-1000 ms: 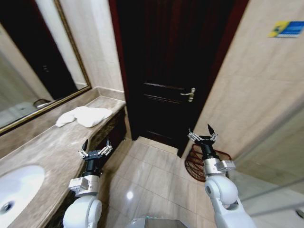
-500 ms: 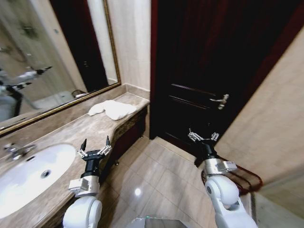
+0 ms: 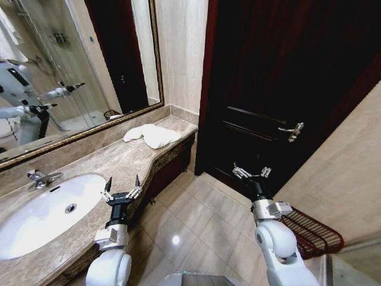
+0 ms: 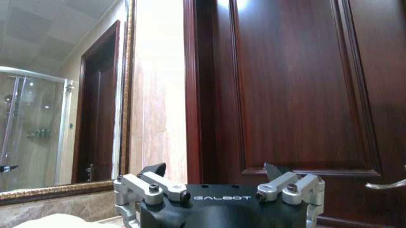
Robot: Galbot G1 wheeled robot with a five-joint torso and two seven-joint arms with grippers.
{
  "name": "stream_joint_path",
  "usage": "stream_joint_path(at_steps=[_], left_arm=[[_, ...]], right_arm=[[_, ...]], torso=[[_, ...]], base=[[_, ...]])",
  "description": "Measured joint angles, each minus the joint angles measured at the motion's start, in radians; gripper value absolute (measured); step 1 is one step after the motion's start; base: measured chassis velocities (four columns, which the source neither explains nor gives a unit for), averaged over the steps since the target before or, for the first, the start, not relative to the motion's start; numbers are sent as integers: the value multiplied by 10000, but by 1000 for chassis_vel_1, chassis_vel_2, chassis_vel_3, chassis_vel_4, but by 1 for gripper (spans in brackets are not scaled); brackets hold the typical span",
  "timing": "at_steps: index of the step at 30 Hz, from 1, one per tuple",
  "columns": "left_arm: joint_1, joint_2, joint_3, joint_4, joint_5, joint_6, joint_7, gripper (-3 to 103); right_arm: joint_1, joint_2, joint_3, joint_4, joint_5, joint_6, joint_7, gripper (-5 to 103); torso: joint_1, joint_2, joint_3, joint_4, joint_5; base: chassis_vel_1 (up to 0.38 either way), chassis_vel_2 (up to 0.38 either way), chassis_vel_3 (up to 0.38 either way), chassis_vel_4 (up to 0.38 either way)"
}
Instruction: Discard the used towel into the hamper.
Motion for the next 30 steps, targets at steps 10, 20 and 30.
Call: stream_joint_path(at_steps=[10, 20, 30], left_arm=[[-181, 0, 54, 61, -515, 319, -190, 98], [-234, 0, 247, 179, -690, 506, -146, 98], [-948, 0, 184, 406, -2052, 1790, -463, 98]], right_arm=[[-44, 25, -47, 44, -48, -1, -19, 100], [-171, -11, -19, 150, 51, 224, -1, 100], [-215, -98, -126, -43, 226, 703, -170, 100]], torso=[[3, 0, 1, 2, 1], [9, -3, 3, 3, 1], [4, -4, 2, 1, 0]], base=[[-118, 117, 118, -101], [-216, 210, 215, -215], [-93, 101, 94, -79]])
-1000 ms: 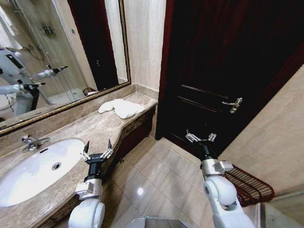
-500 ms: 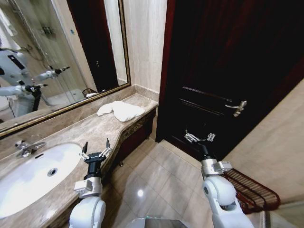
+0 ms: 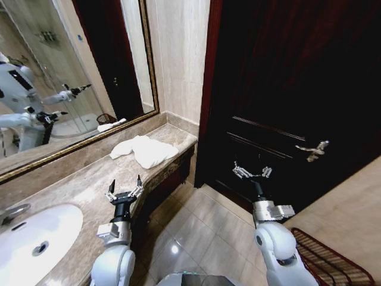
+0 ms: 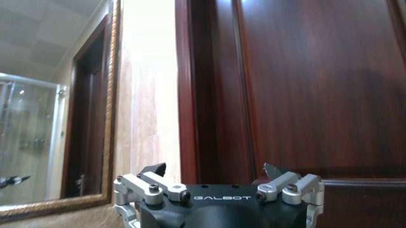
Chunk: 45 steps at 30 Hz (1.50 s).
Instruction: Discard the used towel into the hamper.
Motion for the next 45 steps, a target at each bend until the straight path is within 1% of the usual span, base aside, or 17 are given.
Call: stream_joint_path(at_steps=[3, 6, 7, 10, 11, 14, 16, 18, 19, 21, 30, 34, 38, 39, 42, 44, 45], left_arm=[[-456, 0, -86, 261, -260, 357, -72, 98], [-1276, 0, -178, 789, -597, 829, -127, 98], [-1276, 0, -178, 789, -597, 829, -127, 98], [-2081, 0, -181, 1467, -698, 1067, -205, 98], [-2081, 0, -181, 1467, -698, 1067, -205, 98], [-3205, 39, 4, 2650, -609, 1152, -319, 99], [-3322, 74, 34, 2789, -578, 1158, -325, 99], [-3957, 275, 226, 3578, -413, 1199, -356, 99], [-3957, 275, 226, 3578, -413, 1199, -356, 99], [-4612, 426, 412, 4504, -279, 1161, -411, 99], [-5873, 561, 550, 5649, -257, 1239, -616, 99], [-6545, 768, 809, 6471, -284, 1254, -761, 99], [-7052, 829, 1011, 7070, -542, 1472, -1040, 99], [-7175, 829, 1060, 7175, -690, 1572, -1139, 101], [-7312, 825, 1082, 7269, -969, 1596, -1148, 97], [-7379, 808, 1071, 7360, -1150, 1547, -1125, 87], [-7379, 808, 1071, 7360, -1150, 1547, -1125, 87]], right_arm=[[-42, -79, -18, -133, -81, 66, -104, 100], [-90, -218, -7, -249, -119, 112, -185, 100], [-90, -218, -7, -249, -119, 112, -185, 100], [-137, -351, 23, -312, -131, 115, -210, 100], [-137, -351, 23, -312, -131, 115, -210, 100], [-237, -517, 98, -606, -225, 151, -202, 100], [-251, -534, 112, -653, -244, 156, -198, 100], [-304, -577, 146, -774, -290, 157, -178, 100], [-304, -577, 146, -774, -290, 157, -178, 100], [-301, -544, 151, -896, -366, 152, -149, 100], [-353, -383, 198, -1015, -526, 149, -106, 100], [-488, -312, 299, -904, -547, 207, -106, 100], [-638, -289, 380, -846, -575, 343, -95, 100], [-662, -285, 398, -836, -581, 386, -65, 100], [-679, -267, 430, -791, -582, 413, -41, 100], [-689, -224, 436, -771, -582, 427, -12, 100], [-689, -224, 436, -771, -582, 427, -12, 100]], torso=[[-9, 4, -3, 0, 0], [-11, 6, -3, 0, 1], [-11, 6, -3, 0, 1], [-6, 6, -3, -1, 0], [-6, 6, -3, -1, 0], [2, 3, 0, 0, 0], [2, 2, 0, -1, 0], [2, 2, 0, -1, -1], [2, 2, 0, -1, -1], [0, 3, 0, -2, -1], [0, 2, 0, -1, 1], [0, 2, 0, 0, 0], [0, 2, 0, -1, 0], [0, 2, 0, -1, 0], [0, 2, -1, -1, 1], [0, 2, -1, 0, 0], [0, 2, -1, 0, 0]], base=[[62, -37, -42, 18], [33, -28, -35, 32], [0, 0, 0, 0], [0, 0, 0, 0], [0, 0, 0, 0], [0, 0, 0, 0], [0, 0, 0, 0], [0, 0, 0, 0], [0, 0, 0, 0], [0, 0, 0, 0], [0, 0, 0, 0], [0, 0, 0, 0], [0, 0, 0, 0], [0, 0, 0, 0], [0, 0, 0, 0], [0, 0, 0, 0], [0, 0, 0, 0]])
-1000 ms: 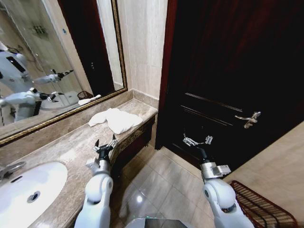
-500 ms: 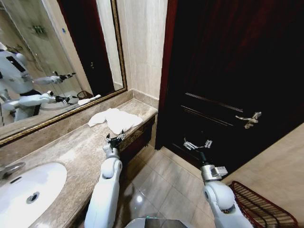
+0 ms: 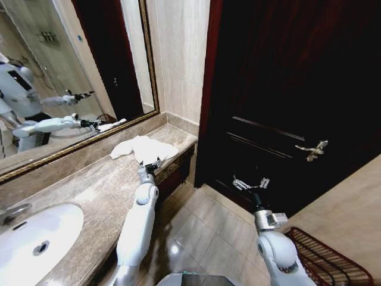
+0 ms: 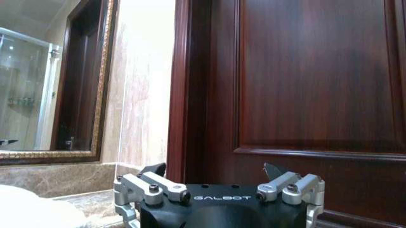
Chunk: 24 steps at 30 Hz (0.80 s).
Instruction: Discard the used towel into the hamper.
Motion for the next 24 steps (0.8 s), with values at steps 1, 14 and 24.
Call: stream_joint_path(at_steps=[1, 14, 24], left_arm=[[-5, -1, -7, 14, -47, -9, -3, 81], [255, 176, -67, -61, 102, -32, 3, 33], [488, 311, -146, -161, 66, -552, 355, 4]], right_arm=[[-9, 26, 0, 0, -6, 22, 8, 100], [21, 95, -34, -7, -29, 120, 18, 100], [47, 124, -48, -27, -1, 272, -76, 100]], torso=[[0, 0, 0, 0, 1], [0, 0, 0, 0, 0], [0, 0, 0, 0, 0]], base=[[0, 0, 0, 0], [0, 0, 0, 0], [0, 0, 0, 0]])
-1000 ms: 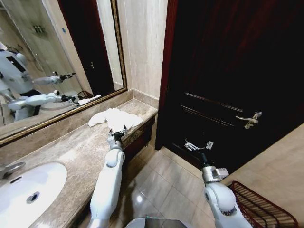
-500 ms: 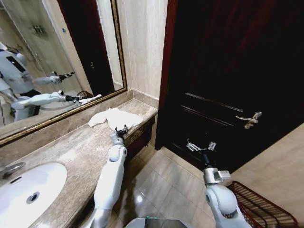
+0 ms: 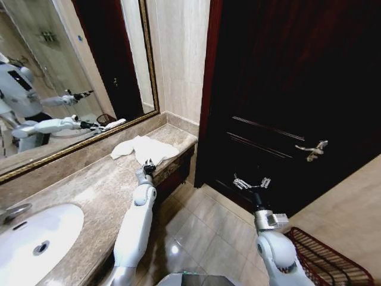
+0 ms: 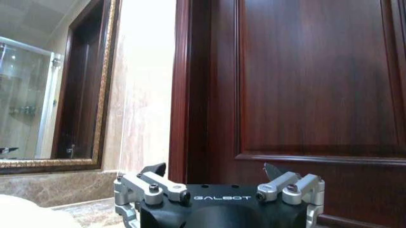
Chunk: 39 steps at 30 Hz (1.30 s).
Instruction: Discard the used towel into the hamper.
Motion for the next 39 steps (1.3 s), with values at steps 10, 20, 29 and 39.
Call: stream_joint_path(at_steps=[10, 20, 29, 39], left_arm=[[634, 36, 53, -623, -693, -2468, 1175, 4], [2354, 224, -242, -3202, -722, -3179, 1825, 4], [4368, -303, -804, -5813, -71, -3143, 1871, 4], [6784, -1144, -1282, -8446, 753, -3194, 1954, 4]], right_arm=[[-5, 123, 0, 14, -53, 16, 26, 100], [-67, 233, 16, 236, -55, 138, -36, 100], [-20, 546, -29, 325, -61, 274, -55, 100], [92, 669, -51, 561, 173, 303, -64, 100]], torso=[[0, 0, 0, 0, 0], [0, 2, -1, 0, 0], [-1, 2, -1, 1, 0], [-1, 2, -1, 1, 0]], base=[[0, 0, 0, 0], [0, 0, 0, 0], [0, 0, 0, 0], [0, 0, 0, 0]])
